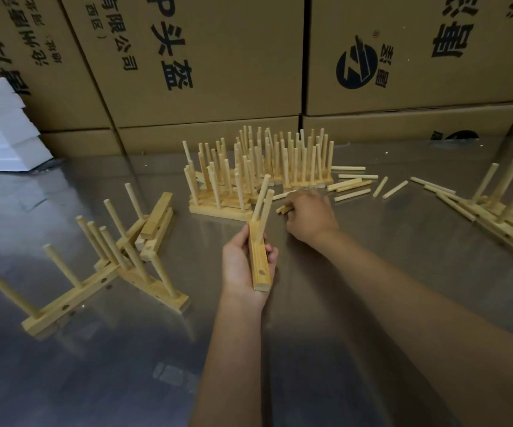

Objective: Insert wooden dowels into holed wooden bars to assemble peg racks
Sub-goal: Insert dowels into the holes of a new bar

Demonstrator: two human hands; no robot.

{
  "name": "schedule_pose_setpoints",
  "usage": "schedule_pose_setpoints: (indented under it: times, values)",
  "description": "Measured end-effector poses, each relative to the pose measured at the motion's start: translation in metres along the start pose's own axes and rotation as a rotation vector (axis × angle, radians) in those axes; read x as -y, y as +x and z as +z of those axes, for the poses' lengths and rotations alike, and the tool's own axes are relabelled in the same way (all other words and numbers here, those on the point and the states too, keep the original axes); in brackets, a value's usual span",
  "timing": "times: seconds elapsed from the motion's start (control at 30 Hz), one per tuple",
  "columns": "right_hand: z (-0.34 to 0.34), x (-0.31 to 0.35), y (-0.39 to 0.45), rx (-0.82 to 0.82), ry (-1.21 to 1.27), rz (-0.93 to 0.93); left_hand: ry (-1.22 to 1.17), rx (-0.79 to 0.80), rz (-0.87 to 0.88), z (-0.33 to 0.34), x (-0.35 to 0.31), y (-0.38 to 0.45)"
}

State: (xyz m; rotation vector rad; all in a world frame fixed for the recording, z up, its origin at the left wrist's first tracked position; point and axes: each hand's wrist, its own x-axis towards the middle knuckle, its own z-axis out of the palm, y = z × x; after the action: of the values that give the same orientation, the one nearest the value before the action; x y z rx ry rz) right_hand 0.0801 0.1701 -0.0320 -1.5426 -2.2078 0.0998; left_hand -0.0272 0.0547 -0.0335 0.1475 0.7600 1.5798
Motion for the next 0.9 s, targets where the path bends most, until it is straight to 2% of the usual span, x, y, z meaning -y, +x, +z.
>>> schedule_pose_setpoints:
  times: [0.1, 0.27, 0.4, 0.53, 0.7, 0.8, 0.9]
  values:
    - [-0.002, -0.008, -0.009, -0.071, 0.02, 0.013, 0.004, 0.005, 0.005, 0.0, 0.001, 0.0]
    - [-0.015, -0.019, -0.027, -0.011, -0.006, -0.055, 0.018, 0.017, 0.014, 0.002, 0.002, -0.002]
    - [-0.012, -0.026, -0.044, -0.081, 0.067, -0.094, 0.02, 0.018, 0.022, 0.002, 0.002, -0.004]
    - [-0.008, -0.028, -0.045, 0.056, 0.057, -0.085, 0.015, 0.02, 0.027, 0.002, 0.002, -0.003]
    - [-0.016, -0.02, -0.061, -0.047, 0.075, -0.036, 0.019, 0.021, 0.026, 0.001, 0.001, -0.003]
    - [-0.025, -0.014, -0.091, -0.052, 0.088, -0.138, 0.04, 0.011, 0.034, 0.001, 0.001, -0.004]
    - [-0.041, 0.003, -0.129, -0.126, 0.276, -0.234, 0.107, 0.0, 0.036, 0.0, 0.002, -0.005]
